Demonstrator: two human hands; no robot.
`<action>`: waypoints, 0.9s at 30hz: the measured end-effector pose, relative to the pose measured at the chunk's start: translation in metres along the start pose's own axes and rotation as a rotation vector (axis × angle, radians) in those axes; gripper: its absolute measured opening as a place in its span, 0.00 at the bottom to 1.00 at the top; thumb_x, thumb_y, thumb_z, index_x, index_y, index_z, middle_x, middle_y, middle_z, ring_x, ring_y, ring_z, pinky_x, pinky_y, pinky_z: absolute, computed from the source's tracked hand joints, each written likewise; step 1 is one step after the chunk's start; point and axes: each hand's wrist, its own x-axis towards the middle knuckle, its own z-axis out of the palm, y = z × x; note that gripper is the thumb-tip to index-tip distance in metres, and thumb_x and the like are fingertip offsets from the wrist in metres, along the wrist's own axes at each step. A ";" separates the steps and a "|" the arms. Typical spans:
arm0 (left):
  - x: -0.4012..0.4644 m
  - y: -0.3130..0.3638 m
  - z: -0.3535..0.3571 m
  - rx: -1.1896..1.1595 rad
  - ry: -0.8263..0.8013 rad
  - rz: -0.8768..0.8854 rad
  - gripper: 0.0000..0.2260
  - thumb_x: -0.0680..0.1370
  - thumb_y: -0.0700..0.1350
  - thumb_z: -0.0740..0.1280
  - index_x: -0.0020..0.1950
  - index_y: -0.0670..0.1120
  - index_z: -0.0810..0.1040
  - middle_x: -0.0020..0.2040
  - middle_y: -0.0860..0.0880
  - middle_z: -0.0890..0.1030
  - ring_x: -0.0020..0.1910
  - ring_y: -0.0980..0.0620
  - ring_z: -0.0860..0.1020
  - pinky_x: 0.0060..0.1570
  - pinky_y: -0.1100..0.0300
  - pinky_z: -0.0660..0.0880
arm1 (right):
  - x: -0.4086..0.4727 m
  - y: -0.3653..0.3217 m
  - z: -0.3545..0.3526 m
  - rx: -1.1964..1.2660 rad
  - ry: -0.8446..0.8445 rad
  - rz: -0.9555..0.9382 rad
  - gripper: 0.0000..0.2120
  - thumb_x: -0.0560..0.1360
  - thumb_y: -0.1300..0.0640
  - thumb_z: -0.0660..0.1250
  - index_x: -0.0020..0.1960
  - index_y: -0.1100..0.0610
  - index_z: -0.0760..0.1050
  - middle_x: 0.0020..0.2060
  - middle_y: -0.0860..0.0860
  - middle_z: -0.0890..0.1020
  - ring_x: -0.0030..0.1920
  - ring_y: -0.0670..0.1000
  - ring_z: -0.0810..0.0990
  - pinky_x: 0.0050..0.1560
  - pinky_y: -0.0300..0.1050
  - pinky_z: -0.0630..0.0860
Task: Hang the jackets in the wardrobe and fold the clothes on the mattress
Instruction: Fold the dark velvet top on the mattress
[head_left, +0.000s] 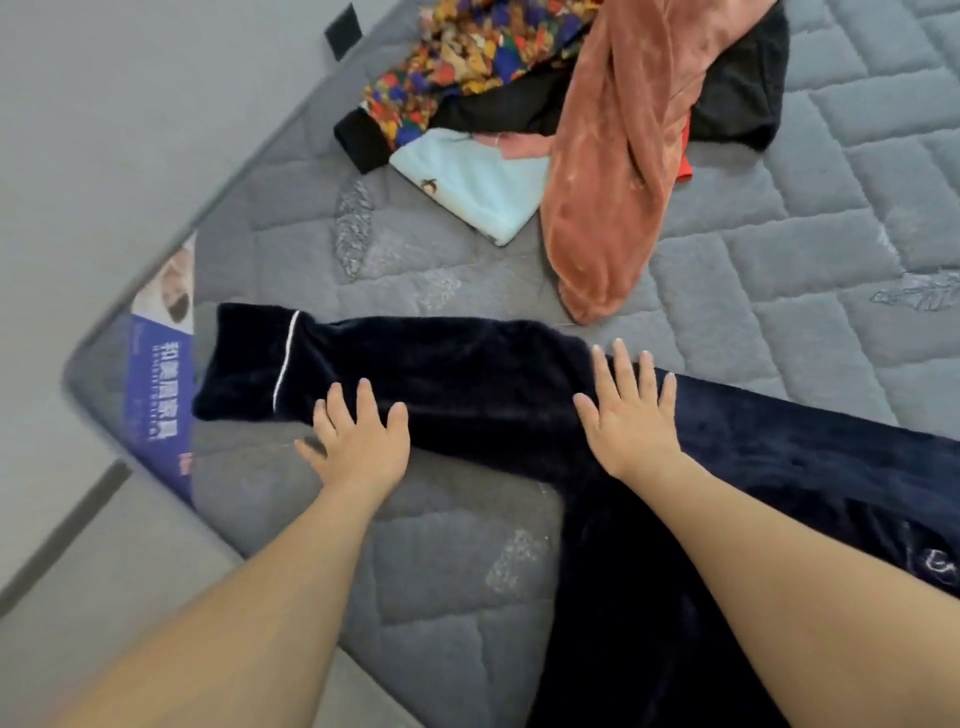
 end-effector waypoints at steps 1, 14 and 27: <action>0.007 -0.013 -0.009 -0.090 0.048 -0.050 0.27 0.83 0.58 0.52 0.80 0.54 0.51 0.80 0.50 0.46 0.78 0.46 0.45 0.75 0.41 0.48 | 0.008 -0.019 -0.001 -0.021 -0.010 -0.034 0.32 0.81 0.39 0.40 0.79 0.52 0.34 0.79 0.49 0.37 0.78 0.57 0.36 0.76 0.61 0.37; 0.073 -0.086 -0.066 -1.568 0.032 -0.802 0.14 0.76 0.41 0.69 0.62 0.43 0.76 0.49 0.47 0.81 0.43 0.51 0.79 0.37 0.58 0.71 | 0.108 -0.226 -0.031 -0.021 -0.023 -0.370 0.27 0.74 0.59 0.61 0.74 0.56 0.63 0.67 0.57 0.69 0.67 0.63 0.67 0.68 0.55 0.62; 0.006 0.020 -0.084 -1.530 -0.043 -0.296 0.11 0.73 0.41 0.68 0.55 0.42 0.78 0.47 0.47 0.83 0.45 0.48 0.83 0.41 0.59 0.81 | 0.087 -0.113 -0.099 0.381 -0.219 0.022 0.12 0.77 0.60 0.61 0.58 0.57 0.78 0.57 0.54 0.80 0.56 0.55 0.77 0.60 0.47 0.73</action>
